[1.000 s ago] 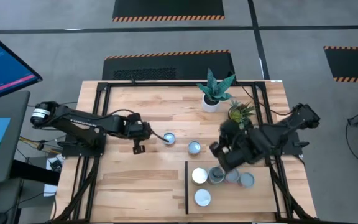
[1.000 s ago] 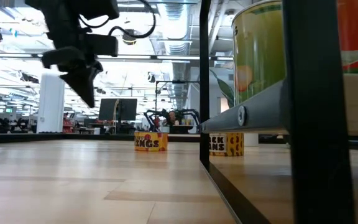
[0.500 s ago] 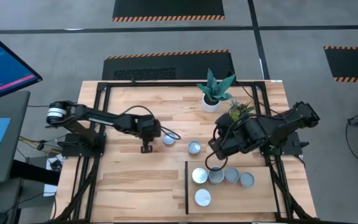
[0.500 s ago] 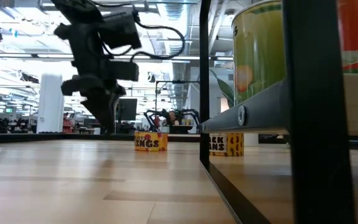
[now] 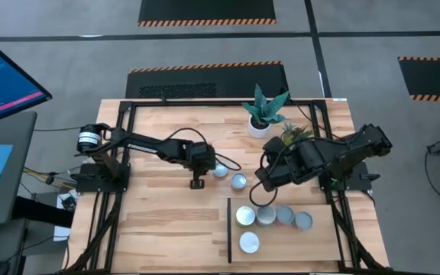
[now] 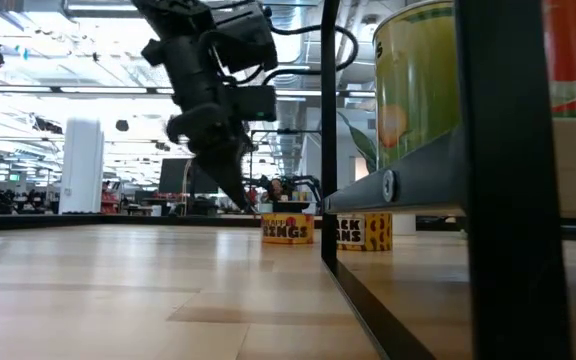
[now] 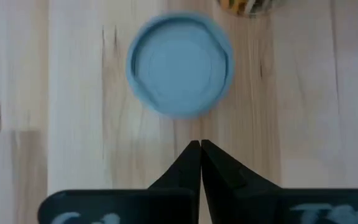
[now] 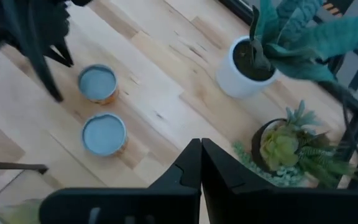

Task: Pick and place cans onto a shelf
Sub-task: Put the yellow can on the shelf

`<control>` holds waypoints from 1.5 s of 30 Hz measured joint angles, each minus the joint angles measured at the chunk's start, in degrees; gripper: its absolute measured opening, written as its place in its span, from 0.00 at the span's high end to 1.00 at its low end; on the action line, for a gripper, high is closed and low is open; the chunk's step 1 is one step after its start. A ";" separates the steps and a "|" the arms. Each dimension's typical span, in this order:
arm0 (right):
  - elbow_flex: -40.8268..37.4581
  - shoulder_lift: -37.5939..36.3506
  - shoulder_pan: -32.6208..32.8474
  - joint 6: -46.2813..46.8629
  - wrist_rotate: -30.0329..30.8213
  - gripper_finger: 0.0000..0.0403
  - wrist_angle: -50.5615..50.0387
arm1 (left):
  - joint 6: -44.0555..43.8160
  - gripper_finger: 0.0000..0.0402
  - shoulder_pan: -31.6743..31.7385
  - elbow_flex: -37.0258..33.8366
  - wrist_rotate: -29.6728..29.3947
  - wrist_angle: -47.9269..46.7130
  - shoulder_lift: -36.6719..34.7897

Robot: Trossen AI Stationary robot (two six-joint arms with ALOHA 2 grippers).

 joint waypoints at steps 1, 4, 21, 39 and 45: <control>0.00 0.00 -0.68 -1.22 0.00 0.94 0.01 | -0.25 1.00 0.00 0.48 -0.56 -3.09 -0.63; 0.00 0.00 -3.40 -5.68 -0.30 0.94 0.00 | -2.39 1.00 -0.02 1.39 -1.18 -12.06 -2.33; -16.98 0.18 -19.44 -38.94 -27.98 0.88 28.08 | -27.75 1.00 -11.82 -11.21 -3.69 -20.49 -19.20; -17.68 4.00 -22.81 -39.11 -30.40 0.46 34.73 | -44.30 0.93 -20.38 -11.31 -10.20 -26.32 -24.24; -17.68 5.03 -22.99 -40.13 -30.38 0.40 36.30 | -52.89 0.83 -25.64 -11.31 -10.72 -30.56 -24.51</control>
